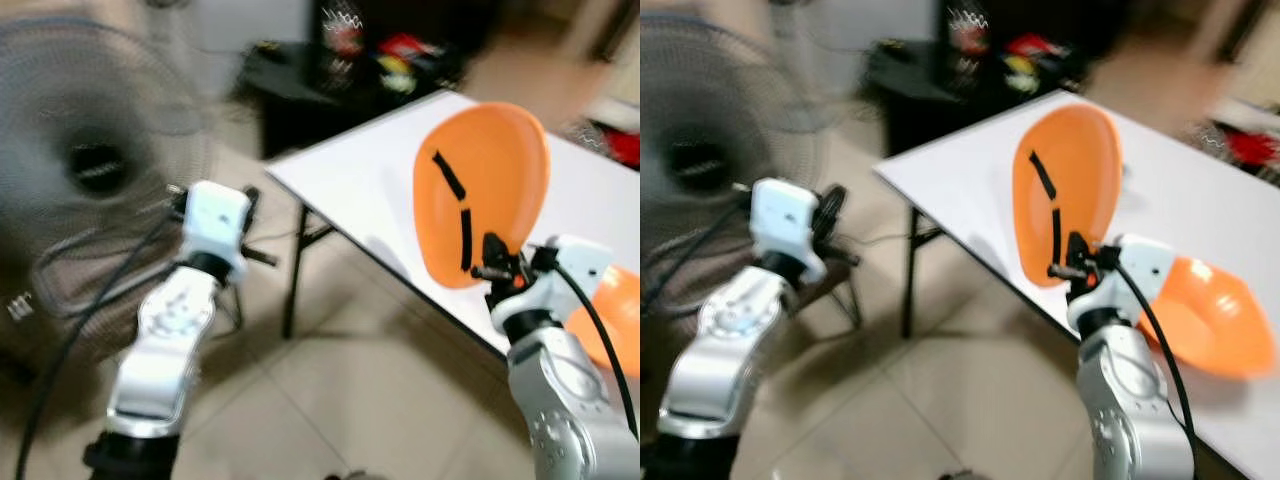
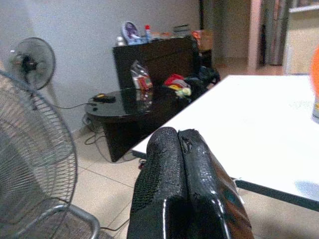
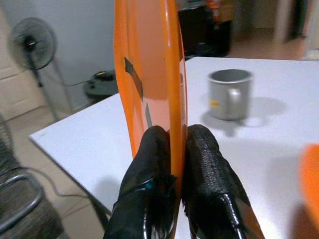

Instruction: Setting the table

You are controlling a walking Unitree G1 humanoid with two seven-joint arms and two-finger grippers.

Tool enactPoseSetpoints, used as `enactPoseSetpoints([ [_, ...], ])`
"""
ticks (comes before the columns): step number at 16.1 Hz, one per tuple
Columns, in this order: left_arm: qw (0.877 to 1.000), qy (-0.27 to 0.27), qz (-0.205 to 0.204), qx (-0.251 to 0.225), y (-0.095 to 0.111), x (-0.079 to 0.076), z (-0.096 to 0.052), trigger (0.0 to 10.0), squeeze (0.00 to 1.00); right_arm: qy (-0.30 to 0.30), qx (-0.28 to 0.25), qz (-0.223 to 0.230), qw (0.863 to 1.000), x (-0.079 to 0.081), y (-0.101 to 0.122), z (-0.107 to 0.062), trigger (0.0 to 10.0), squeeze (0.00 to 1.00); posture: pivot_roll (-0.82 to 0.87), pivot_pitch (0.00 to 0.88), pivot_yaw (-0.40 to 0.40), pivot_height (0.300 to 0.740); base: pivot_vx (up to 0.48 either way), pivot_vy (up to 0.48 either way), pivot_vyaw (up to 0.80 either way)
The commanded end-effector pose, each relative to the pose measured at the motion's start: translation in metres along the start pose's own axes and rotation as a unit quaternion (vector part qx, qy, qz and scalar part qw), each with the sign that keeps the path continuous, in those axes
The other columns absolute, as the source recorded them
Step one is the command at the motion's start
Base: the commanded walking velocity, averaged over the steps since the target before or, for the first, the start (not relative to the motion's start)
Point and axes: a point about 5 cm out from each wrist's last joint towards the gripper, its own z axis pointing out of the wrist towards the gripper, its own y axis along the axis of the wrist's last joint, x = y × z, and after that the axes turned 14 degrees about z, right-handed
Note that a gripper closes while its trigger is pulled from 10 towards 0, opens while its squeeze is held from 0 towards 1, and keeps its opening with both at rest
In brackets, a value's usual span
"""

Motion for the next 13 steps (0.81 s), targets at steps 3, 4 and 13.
enactPoseSetpoints([
  [3, 1.000, -0.015, 0.003, 0.000, 0.001, -0.004, 0.003, 10.0, 0.00, 0.013, -0.011, 0.008, 1.000, 0.004, 0.003, -0.004, 10.0, 0.00, 0.02, 0.000, -0.045, 0.740, 0.000, 0.476, -0.80],
  [4, 1.000, -0.014, 0.004, 0.000, 0.000, -0.004, 0.003, 10.0, 0.00, 0.013, -0.011, 0.008, 1.000, 0.005, 0.003, -0.001, 10.0, 0.00, 0.02, 0.000, -0.045, 0.740, 0.000, 0.480, -0.80],
  [13, 1.000, -0.017, 0.008, 0.016, -0.007, -0.001, -0.004, 10.0, 0.00, 0.020, 0.004, 0.032, 0.999, 0.008, -0.006, 0.000, 10.0, 0.00, 0.04, 0.000, -0.037, 0.740, 0.000, 0.206, -0.40],
])
